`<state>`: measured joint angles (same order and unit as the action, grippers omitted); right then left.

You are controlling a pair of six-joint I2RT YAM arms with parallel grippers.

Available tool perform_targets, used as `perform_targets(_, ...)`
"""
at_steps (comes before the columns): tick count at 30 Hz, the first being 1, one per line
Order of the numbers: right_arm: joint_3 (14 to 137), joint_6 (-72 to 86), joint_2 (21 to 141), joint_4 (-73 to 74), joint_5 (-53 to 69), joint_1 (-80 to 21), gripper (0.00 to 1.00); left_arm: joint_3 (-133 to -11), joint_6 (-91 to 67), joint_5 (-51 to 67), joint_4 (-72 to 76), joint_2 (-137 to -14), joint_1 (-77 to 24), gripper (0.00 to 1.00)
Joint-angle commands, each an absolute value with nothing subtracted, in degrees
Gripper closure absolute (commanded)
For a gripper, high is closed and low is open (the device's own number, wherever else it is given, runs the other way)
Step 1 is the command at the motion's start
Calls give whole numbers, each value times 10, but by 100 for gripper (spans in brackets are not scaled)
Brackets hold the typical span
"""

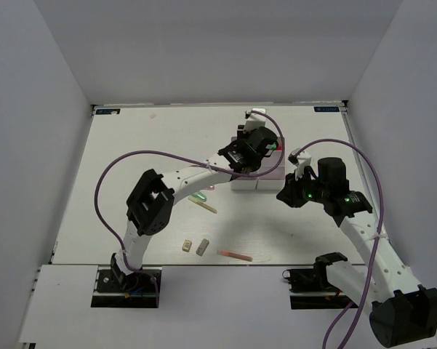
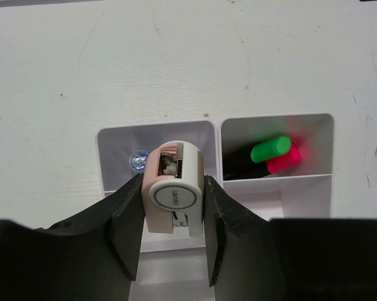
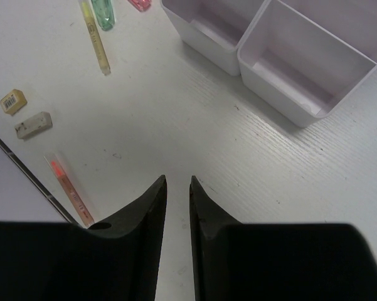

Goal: Sort the stationery into containers
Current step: Place the stationery in the storage box.

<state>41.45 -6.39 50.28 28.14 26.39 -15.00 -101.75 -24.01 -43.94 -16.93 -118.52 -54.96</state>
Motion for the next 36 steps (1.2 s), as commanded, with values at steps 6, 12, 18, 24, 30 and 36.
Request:
perform_targets(6,417,-65,494,272,276,-149,74,-1030,-274,-440,-195,-1189,-538,100)
perform_targets(12,416,-66,493,272,275,-146,74,-1026,-285,-433,-201,-1193,-535,100)
perform_targets(18,416,-66,494,272,275,-148,74,-1019,-290,-432,-201,-1197,-534,100)
perform_targets(24,416,-66,493,272,278,-149,74,-1016,-301,-434,-213,-1199,-533,91)
perform_targets(30,416,-66,494,272,279,-149,74,-1012,-306,-439,-219,-1200,-533,81)
perform_targets(36,415,-66,495,272,280,-149,74,-1007,-308,-447,-222,-1196,-533,64)
